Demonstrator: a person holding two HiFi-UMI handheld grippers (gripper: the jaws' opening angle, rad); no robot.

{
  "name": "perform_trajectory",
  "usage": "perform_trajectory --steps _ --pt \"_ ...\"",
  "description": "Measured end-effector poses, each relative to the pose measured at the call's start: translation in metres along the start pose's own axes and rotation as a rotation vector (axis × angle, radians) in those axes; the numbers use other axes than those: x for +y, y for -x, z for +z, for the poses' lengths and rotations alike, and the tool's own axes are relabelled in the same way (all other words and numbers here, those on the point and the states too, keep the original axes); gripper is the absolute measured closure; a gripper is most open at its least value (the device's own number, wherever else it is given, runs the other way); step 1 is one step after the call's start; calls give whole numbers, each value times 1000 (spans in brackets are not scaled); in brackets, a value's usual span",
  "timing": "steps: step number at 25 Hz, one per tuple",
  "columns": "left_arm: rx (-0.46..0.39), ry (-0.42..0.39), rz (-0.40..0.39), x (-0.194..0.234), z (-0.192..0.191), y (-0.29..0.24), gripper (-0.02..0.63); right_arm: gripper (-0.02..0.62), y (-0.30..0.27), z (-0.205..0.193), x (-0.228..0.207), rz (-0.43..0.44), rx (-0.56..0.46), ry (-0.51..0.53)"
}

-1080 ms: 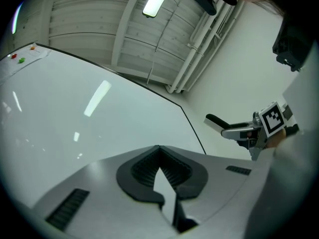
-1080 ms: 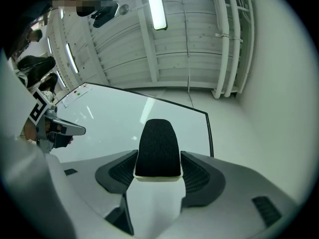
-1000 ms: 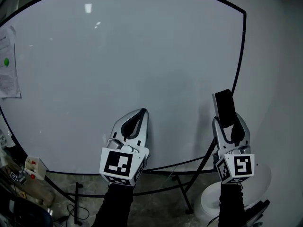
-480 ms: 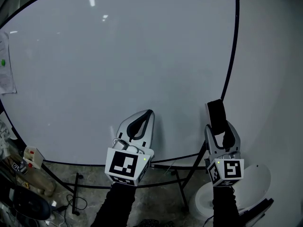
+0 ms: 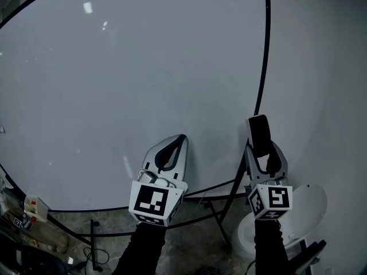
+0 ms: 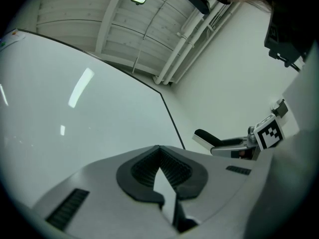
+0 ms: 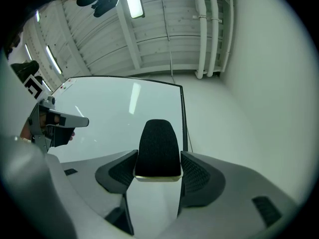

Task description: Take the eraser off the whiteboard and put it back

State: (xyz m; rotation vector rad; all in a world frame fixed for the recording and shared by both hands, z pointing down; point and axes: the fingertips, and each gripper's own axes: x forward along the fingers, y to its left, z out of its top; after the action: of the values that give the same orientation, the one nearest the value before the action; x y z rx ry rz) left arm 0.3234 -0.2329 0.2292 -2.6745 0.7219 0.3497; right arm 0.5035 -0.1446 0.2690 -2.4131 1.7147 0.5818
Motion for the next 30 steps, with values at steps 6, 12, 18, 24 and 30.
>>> perform_trajectory --steps 6,12,18,24,30 --pt "-5 10 3 -18 -1 -27 600 318 -14 -9 -36 -41 -10 -23" --pt "13 2 89 -14 -6 -49 600 318 -47 -37 -59 -16 -8 -65" --pt "33 -30 120 -20 -13 -69 600 318 -88 -42 -73 20 -45 -31" --pt "21 -52 186 -13 -13 -71 600 318 -117 -53 -72 58 -67 -58" --pt "-11 -74 228 -4 -8 -69 600 318 -130 -66 -66 84 -46 -112"
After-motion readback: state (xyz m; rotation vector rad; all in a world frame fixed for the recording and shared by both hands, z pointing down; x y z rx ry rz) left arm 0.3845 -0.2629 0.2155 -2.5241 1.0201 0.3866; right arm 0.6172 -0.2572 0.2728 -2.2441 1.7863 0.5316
